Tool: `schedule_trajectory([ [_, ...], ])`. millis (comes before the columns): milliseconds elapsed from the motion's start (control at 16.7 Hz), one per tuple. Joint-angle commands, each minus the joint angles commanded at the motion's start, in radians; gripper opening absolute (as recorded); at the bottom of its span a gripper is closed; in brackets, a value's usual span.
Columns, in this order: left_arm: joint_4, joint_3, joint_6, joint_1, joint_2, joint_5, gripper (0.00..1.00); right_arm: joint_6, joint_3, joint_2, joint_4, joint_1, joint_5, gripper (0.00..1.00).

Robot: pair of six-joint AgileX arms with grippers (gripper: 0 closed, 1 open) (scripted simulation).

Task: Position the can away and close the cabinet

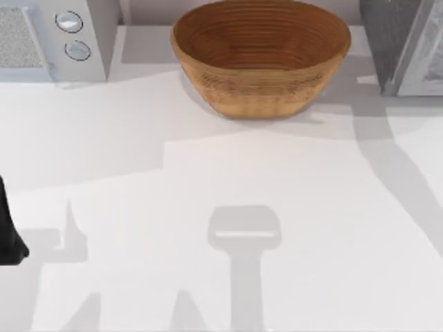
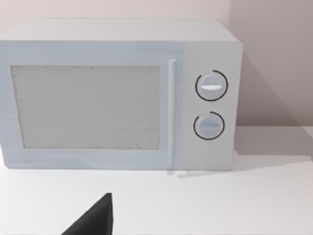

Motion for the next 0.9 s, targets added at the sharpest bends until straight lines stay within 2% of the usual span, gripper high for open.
schedule_trajectory([
  [900, 0.0, 0.0, 0.0, 0.0, 0.0, 0.0, 1.0, 0.001, 0.106, 0.151, 0.046, -0.084, -0.082, 1.0],
])
